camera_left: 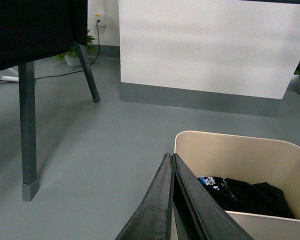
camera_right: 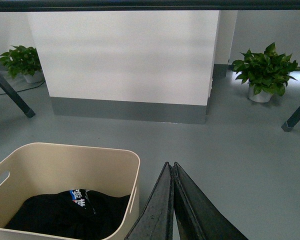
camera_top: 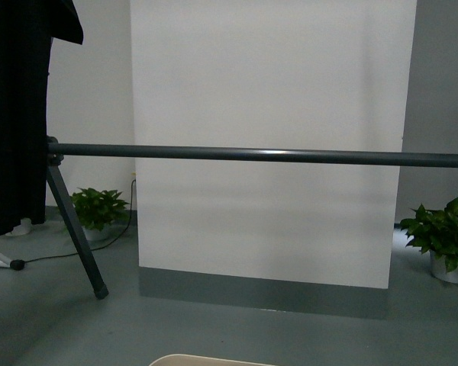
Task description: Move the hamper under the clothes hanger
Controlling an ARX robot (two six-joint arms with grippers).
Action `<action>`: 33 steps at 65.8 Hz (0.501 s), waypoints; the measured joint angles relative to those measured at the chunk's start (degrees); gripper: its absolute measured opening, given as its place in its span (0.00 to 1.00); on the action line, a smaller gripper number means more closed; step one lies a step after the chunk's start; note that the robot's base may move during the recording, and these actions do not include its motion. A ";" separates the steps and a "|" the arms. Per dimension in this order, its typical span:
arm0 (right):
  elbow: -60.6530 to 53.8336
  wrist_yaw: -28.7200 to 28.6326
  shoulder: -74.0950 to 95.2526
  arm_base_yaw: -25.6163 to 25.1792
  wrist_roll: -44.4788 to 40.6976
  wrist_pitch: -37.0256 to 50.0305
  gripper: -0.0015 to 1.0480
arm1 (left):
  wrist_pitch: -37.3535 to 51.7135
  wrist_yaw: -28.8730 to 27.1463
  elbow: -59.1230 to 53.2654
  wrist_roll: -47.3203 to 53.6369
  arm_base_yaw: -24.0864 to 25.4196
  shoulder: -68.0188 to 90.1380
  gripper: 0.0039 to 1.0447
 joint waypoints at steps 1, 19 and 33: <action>0.00 0.00 0.00 0.00 0.00 0.00 0.02 | 0.00 0.00 0.02 -0.02 0.00 0.00 0.03; 0.00 -0.04 0.00 0.00 0.00 0.00 0.02 | 0.00 0.00 0.02 -0.02 0.00 -0.04 0.03; 0.00 -0.02 0.00 0.00 -0.02 0.00 0.16 | 0.00 0.00 0.00 -0.09 0.00 -0.04 0.15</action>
